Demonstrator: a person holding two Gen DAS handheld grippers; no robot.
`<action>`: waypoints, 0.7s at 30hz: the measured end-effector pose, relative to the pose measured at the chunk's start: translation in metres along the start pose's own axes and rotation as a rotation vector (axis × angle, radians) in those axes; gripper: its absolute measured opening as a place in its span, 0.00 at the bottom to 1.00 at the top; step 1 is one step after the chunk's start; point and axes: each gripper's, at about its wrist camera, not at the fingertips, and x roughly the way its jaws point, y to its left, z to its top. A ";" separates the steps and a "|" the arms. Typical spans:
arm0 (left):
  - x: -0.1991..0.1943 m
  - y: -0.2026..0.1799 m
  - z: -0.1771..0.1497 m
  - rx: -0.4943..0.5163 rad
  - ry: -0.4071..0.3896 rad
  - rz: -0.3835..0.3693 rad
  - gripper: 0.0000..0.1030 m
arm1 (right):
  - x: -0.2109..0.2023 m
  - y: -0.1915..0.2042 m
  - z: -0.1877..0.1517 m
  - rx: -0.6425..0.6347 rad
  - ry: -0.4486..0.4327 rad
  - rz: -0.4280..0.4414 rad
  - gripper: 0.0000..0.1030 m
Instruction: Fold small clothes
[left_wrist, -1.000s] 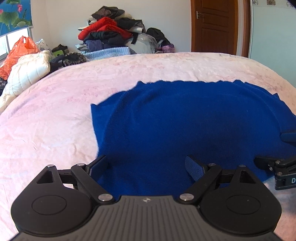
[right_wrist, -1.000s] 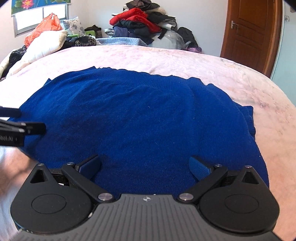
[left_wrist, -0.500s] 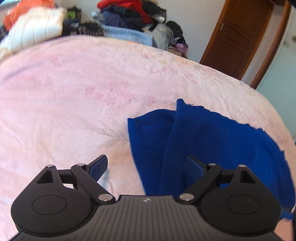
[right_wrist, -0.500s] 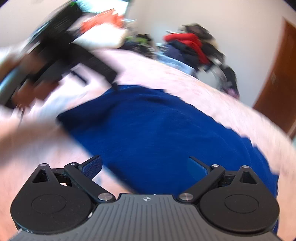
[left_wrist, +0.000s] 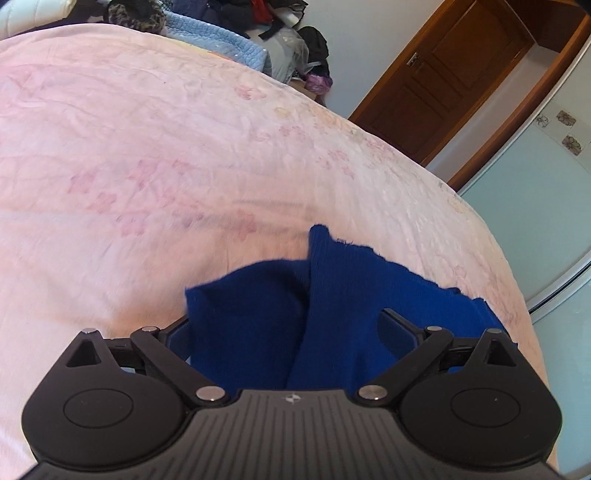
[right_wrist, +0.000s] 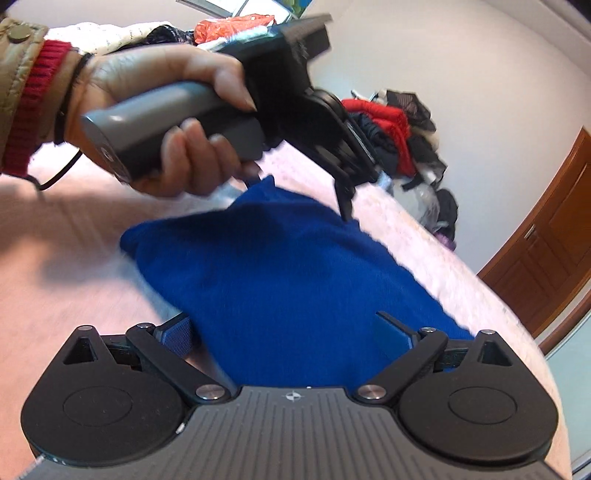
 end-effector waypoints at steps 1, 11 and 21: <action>0.004 -0.001 0.004 0.007 0.006 -0.006 0.96 | 0.003 0.002 0.002 -0.011 -0.010 -0.005 0.90; 0.022 -0.022 0.015 0.096 0.059 0.036 0.46 | 0.003 0.030 0.013 -0.141 -0.050 0.011 0.43; 0.021 -0.023 0.009 0.108 0.021 0.073 0.39 | 0.005 0.037 0.011 -0.175 -0.083 -0.048 0.48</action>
